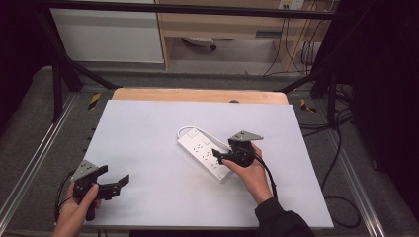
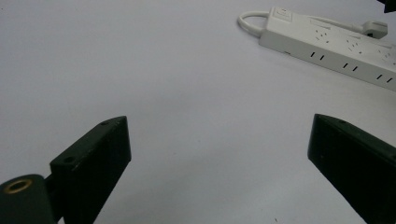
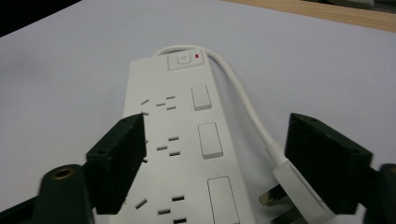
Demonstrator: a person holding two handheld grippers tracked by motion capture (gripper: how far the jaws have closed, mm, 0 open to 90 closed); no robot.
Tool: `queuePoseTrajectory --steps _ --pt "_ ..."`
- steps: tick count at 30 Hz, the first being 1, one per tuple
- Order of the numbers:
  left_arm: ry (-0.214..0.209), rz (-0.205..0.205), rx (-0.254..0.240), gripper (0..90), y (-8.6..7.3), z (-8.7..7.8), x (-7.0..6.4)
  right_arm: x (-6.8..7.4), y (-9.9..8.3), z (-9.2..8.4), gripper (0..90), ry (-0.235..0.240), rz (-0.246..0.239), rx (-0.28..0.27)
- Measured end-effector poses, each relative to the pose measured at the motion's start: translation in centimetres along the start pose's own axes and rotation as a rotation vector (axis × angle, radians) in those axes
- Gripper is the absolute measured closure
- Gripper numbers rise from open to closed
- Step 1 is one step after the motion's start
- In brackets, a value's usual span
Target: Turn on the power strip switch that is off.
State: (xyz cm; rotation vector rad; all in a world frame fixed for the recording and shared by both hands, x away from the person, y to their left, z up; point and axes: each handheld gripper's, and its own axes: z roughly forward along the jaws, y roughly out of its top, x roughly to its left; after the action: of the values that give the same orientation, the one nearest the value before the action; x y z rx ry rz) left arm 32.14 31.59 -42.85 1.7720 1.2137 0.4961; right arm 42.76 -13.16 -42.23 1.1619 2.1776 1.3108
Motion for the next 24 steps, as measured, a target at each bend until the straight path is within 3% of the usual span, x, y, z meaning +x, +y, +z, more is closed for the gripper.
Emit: queuePoseTrajectory --steps 4,7,16,24 --pt "-0.002 0.003 0.0 6.0 0.0 0.0 0.0 0.1 0.2 -0.1 7.9 -0.019 0.015 -0.002" --pt "-0.001 0.002 0.001 6.0 0.0 0.0 0.0 0.3 0.4 -0.3 4.1 -0.035 0.019 -0.008" --pt "0.004 0.0 0.002 6.0 0.0 0.0 0.0 -0.1 0.6 -0.8 5.0 -0.101 0.023 -0.038" --pt "-0.001 0.006 0.001 6.0 0.0 0.0 0.0 -0.5 0.8 -1.6 5.1 -0.109 0.036 -0.063"
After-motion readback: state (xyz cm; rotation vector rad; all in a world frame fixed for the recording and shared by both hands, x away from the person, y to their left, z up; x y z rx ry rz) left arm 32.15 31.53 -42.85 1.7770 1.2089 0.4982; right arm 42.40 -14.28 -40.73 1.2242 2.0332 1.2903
